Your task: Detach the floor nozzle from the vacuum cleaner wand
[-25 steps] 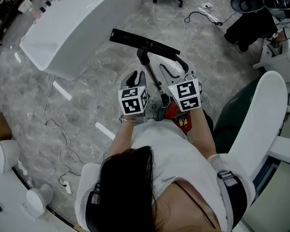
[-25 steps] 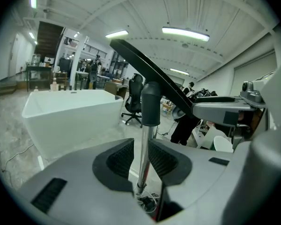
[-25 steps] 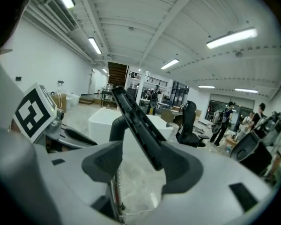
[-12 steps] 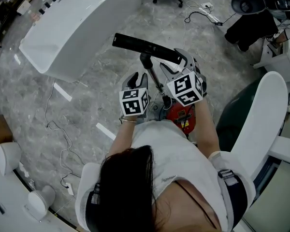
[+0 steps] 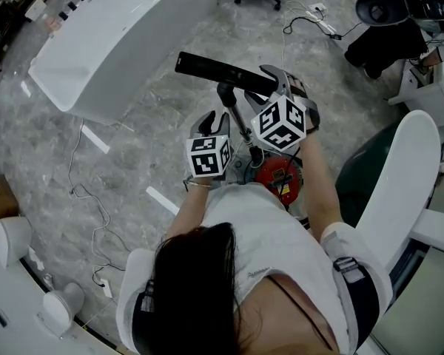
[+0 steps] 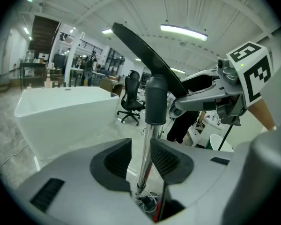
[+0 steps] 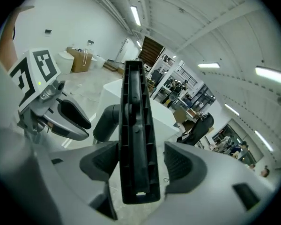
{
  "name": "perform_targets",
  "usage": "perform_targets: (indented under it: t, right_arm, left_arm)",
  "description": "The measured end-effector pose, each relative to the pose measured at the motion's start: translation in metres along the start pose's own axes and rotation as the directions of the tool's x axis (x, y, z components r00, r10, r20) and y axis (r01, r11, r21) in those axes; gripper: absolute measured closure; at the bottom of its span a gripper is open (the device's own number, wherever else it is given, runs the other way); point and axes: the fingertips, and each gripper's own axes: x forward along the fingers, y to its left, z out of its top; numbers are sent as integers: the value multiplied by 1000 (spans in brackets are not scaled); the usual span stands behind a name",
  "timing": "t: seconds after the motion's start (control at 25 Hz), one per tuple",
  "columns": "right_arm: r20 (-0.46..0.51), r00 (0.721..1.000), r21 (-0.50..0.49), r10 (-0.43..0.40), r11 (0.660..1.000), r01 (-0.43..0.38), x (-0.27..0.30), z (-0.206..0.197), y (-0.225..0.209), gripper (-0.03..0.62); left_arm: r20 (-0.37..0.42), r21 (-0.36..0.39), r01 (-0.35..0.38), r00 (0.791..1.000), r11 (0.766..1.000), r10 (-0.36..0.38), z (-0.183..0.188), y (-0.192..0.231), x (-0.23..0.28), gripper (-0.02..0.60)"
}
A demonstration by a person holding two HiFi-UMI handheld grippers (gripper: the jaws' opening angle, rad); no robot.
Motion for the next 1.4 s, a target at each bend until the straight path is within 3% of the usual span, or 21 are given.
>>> perform_targets:
  t: [0.68, 0.76, 0.8, 1.4]
  right_arm:
    - [-120, 992, -155, 28, 987, -46, 31, -7, 10, 306]
    - [-133, 990, -167, 38, 984, -60, 33, -8, 13, 343]
    - [-132, 991, -168, 36, 984, -58, 33, -7, 13, 365]
    - [-134, 991, -147, 3, 989, -23, 31, -6, 13, 375]
  left_arm:
    - [2, -26, -17, 1000, 1000, 17, -8, 20, -9, 471]
    - [0, -31, -14, 1000, 999, 14, -8, 22, -10, 471]
    - [-2, -36, -10, 1000, 999, 10, -8, 23, -10, 471]
    - [-33, -51, 93, 995, 994, -95, -16, 7, -7, 419]
